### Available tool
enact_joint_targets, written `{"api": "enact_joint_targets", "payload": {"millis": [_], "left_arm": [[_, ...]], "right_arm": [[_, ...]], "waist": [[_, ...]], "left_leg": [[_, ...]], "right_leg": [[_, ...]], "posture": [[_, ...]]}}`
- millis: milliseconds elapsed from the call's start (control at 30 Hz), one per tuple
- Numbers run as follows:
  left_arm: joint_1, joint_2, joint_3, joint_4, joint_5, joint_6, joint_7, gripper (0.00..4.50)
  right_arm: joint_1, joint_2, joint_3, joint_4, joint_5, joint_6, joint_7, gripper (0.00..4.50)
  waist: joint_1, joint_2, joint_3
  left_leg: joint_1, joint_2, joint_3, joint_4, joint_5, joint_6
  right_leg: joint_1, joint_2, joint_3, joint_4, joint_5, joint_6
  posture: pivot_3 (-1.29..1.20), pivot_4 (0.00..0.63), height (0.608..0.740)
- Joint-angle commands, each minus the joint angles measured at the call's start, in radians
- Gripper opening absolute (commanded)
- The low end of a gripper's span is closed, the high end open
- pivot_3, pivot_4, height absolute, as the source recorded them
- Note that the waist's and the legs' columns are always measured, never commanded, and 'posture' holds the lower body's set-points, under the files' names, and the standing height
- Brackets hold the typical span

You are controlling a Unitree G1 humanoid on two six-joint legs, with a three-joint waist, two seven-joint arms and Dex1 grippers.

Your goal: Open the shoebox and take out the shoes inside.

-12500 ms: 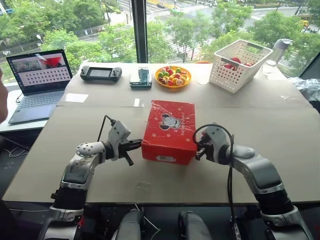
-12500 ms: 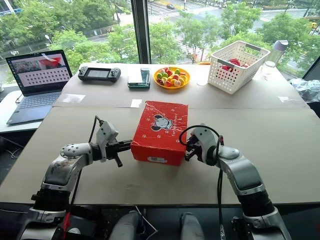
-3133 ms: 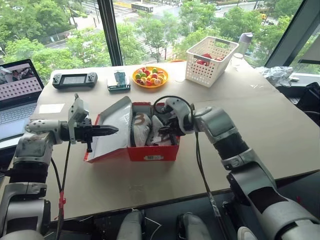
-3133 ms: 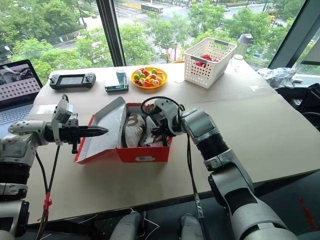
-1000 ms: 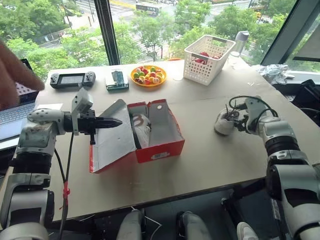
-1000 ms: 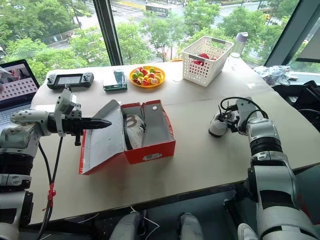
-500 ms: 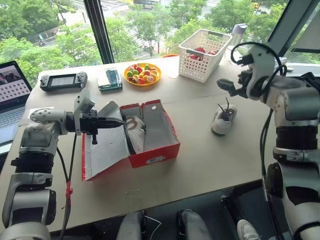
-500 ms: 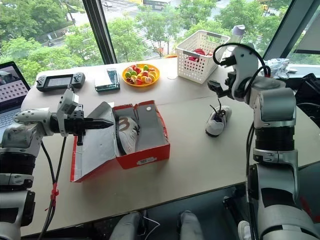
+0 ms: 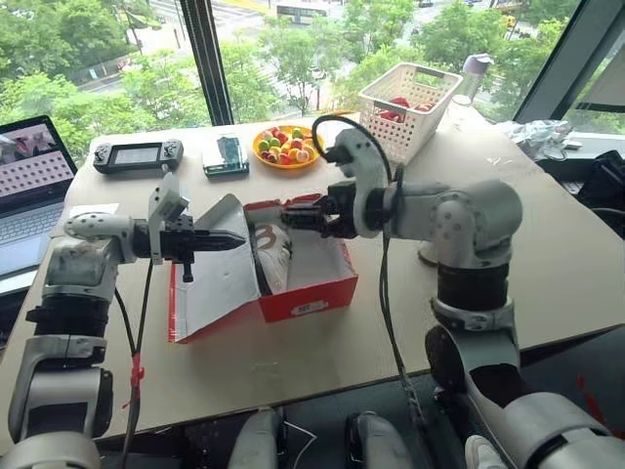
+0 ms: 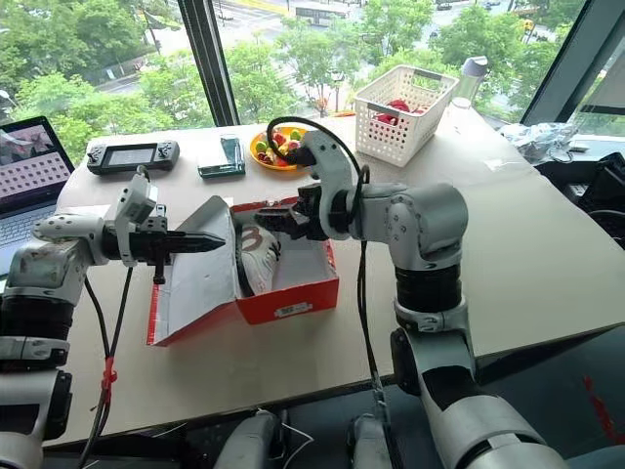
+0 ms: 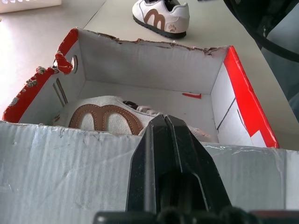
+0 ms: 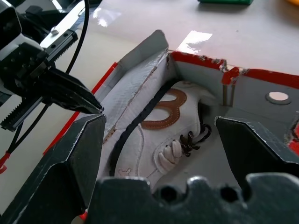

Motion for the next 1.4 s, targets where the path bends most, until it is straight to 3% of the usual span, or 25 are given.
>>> {"api": "enact_joint_targets", "payload": {"millis": [33, 467, 633, 800, 1100, 1200, 1400], "left_arm": [[-0.03, -0.001, 0.018, -0.009, -0.018, -0.011, 0.001, 0.0], [0.007, 0.014, 0.029, -0.042, -0.026, -0.003, 0.019, 0.0], [0.011, 0.017, 0.027, -0.048, -0.026, -0.003, 0.02, 0.0], [0.014, 0.018, 0.028, -0.048, -0.025, -0.006, 0.022, 0.0], [0.012, 0.016, 0.026, -0.048, -0.022, -0.011, 0.024, 0.0], [0.01, 0.019, 0.025, -0.045, -0.02, -0.013, 0.023, 0.0], [0.005, 0.018, 0.023, -0.042, -0.019, -0.013, 0.02, 0.0]], "right_arm": [[0.014, 0.001, 0.065, 0.016, 0.018, -0.012, 0.011, 4.45], [0.039, 0.045, 0.207, 0.125, 0.002, -0.125, 0.021, 4.45], [0.062, 0.057, 0.267, 0.123, -0.005, -0.136, 0.024, 4.45], [0.086, 0.073, 0.327, 0.121, -0.013, -0.153, 0.027, 4.45], [0.077, 0.075, 0.351, 0.351, -0.126, -0.34, 0.01, 4.45], [0.073, 0.068, 0.335, 0.379, -0.139, -0.365, 0.005, 3.76], [0.076, 0.064, 0.322, 0.374, -0.144, -0.38, -0.01, 1.89]], "waist": [[0.0, 0.0, 0.0], [-0.01, -0.001, 0.0], [-0.013, -0.001, -0.001], [-0.013, -0.001, -0.001], [-0.014, -0.002, -0.001], [-0.014, -0.002, -0.001], [-0.011, -0.002, -0.001]], "left_leg": [[0.0, 0.0, 0.0, 0.0, 0.0, 0.0], [0.0, 0.001, 0.0, -0.001, 0.0, 0.0], [0.0, 0.0, 0.0, 0.0, 0.0, 0.001], [0.001, 0.001, 0.0, 0.001, 0.0, 0.0], [0.003, 0.001, 0.0, 0.0, 0.0, 0.0], [0.005, 0.002, 0.0, 0.0, 0.0, 0.0], [0.006, 0.002, 0.0, -0.001, 0.0, 0.0]], "right_leg": [[0.0, 0.0, 0.001, -0.001, 0.001, 0.0], [-0.002, 0.003, 0.001, 0.003, 0.002, -0.001], [-0.001, 0.004, 0.002, 0.003, 0.004, 0.007], [-0.001, 0.004, 0.002, 0.003, 0.001, 0.001], [0.0, 0.004, 0.002, 0.002, 0.002, 0.0], [0.0, 0.004, 0.002, 0.002, 0.003, -0.001], [0.0, 0.003, 0.001, 0.001, 0.003, -0.001]], "posture": [[0.0, 0.15, 0.74], [0.0, 0.15, 0.74], [0.0, 0.15, 0.74], [0.0, 0.15, 0.74], [0.0, 0.15, 0.74], [0.0, 0.15, 0.74], [0.0, 0.15, 0.74]]}}
